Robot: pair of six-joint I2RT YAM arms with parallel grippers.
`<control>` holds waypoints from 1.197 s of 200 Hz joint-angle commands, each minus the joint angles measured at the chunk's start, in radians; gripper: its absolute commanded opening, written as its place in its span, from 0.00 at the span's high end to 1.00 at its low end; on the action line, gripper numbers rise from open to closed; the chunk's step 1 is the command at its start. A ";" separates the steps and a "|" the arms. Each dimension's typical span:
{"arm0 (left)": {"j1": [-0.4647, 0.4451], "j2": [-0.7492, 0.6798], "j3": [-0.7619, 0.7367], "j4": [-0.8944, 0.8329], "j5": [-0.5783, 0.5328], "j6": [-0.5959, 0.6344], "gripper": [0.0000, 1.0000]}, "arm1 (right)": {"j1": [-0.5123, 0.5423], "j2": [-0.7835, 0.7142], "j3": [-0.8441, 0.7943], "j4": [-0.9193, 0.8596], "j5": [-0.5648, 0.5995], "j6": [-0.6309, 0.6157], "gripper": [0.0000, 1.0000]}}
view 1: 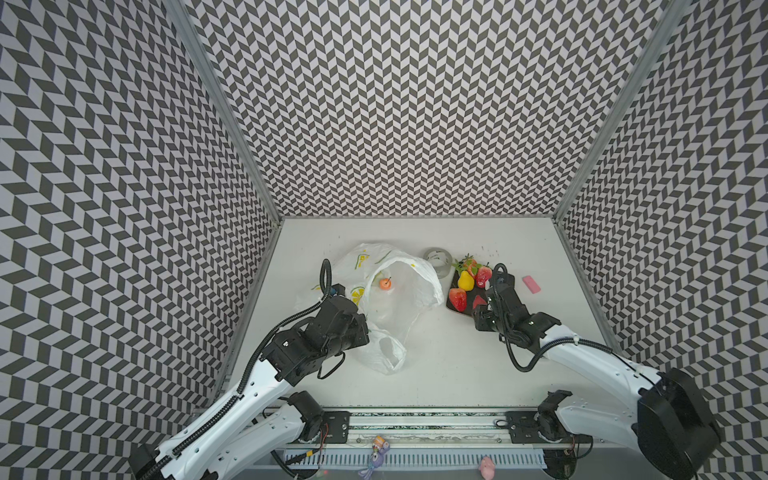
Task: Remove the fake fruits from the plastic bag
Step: 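Lift the red pear-shaped fruit out of the bag toward the black pad, then lower the red fruit onto the black pad and open the right gripper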
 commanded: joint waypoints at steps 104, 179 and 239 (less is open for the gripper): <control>0.005 -0.005 -0.005 -0.002 -0.030 -0.010 1.00 | -0.065 0.183 0.045 0.146 -0.041 -0.007 0.49; 0.006 0.010 0.003 0.005 -0.033 -0.003 1.00 | -0.085 0.080 0.073 0.066 -0.014 -0.019 0.31; 0.008 0.016 0.006 0.010 -0.031 0.003 1.00 | -0.086 -0.156 0.157 0.026 -0.087 -0.118 0.40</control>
